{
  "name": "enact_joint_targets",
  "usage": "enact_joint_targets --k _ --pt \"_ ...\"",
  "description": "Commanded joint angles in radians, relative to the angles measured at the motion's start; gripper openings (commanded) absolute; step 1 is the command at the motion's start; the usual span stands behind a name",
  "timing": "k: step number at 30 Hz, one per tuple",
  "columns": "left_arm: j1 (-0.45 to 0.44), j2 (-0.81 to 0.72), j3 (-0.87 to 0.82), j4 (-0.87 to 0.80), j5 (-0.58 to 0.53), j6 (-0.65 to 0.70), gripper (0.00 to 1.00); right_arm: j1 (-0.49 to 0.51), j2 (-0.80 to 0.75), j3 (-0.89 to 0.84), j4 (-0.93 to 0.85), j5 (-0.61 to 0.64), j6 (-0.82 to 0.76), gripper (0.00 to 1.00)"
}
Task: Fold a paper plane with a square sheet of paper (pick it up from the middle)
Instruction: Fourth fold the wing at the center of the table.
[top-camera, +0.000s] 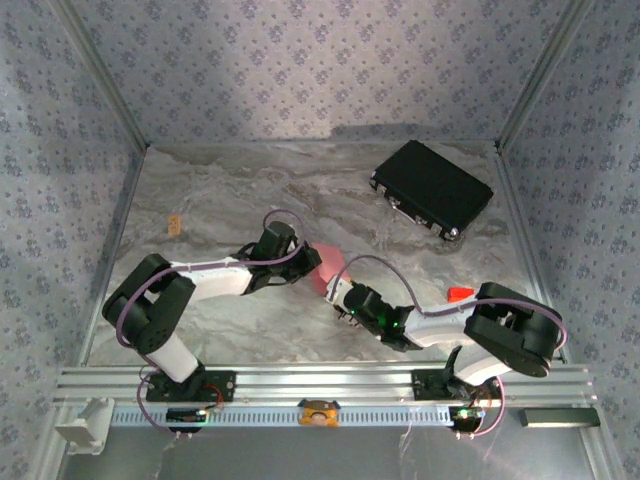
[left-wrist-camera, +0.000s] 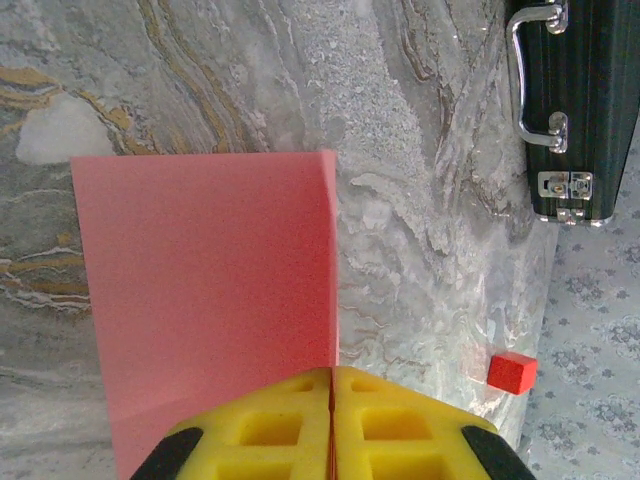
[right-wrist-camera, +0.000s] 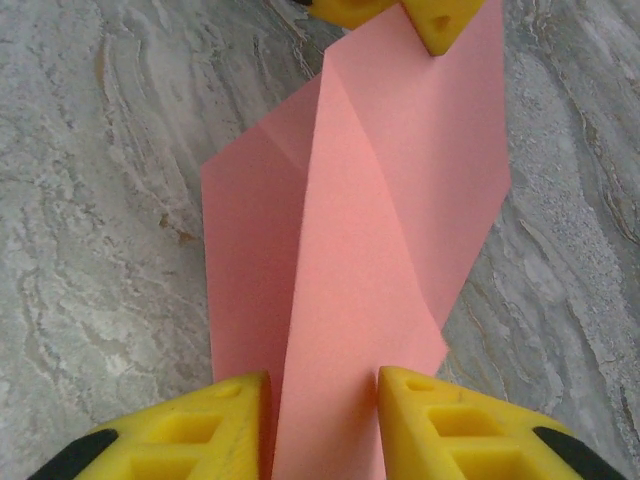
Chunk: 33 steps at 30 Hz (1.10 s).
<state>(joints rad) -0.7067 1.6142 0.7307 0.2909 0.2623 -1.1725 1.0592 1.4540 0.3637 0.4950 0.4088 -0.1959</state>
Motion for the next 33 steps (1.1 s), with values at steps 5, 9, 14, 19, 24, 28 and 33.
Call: enact_joint_targets --k 5,9,14,19,24,28,33 --pt "0.015 -0.032 0.0 -0.013 -0.012 -0.001 0.09 0.008 0.005 0.013 0.021 0.012 0.025 0.28" --pt "0.013 -0.033 -0.002 -0.013 -0.012 0.0 0.1 0.006 0.016 0.021 0.02 0.004 0.038 0.27" --pt "0.015 -0.035 -0.004 -0.016 -0.013 -0.001 0.1 0.005 0.018 0.023 0.015 0.001 0.049 0.24" --pt "0.015 -0.034 -0.002 -0.018 -0.014 -0.001 0.1 0.003 0.014 0.02 0.017 -0.005 0.067 0.21" --pt "0.016 -0.033 -0.001 -0.02 -0.013 -0.002 0.1 -0.004 0.011 0.021 0.018 -0.017 0.086 0.18" --pt "0.016 -0.033 -0.002 -0.023 -0.017 -0.005 0.11 -0.015 0.007 0.02 0.013 -0.032 0.101 0.12" --pt "0.019 -0.047 -0.008 -0.041 -0.029 0.0 0.2 -0.042 0.007 0.027 -0.006 -0.064 0.153 0.03"
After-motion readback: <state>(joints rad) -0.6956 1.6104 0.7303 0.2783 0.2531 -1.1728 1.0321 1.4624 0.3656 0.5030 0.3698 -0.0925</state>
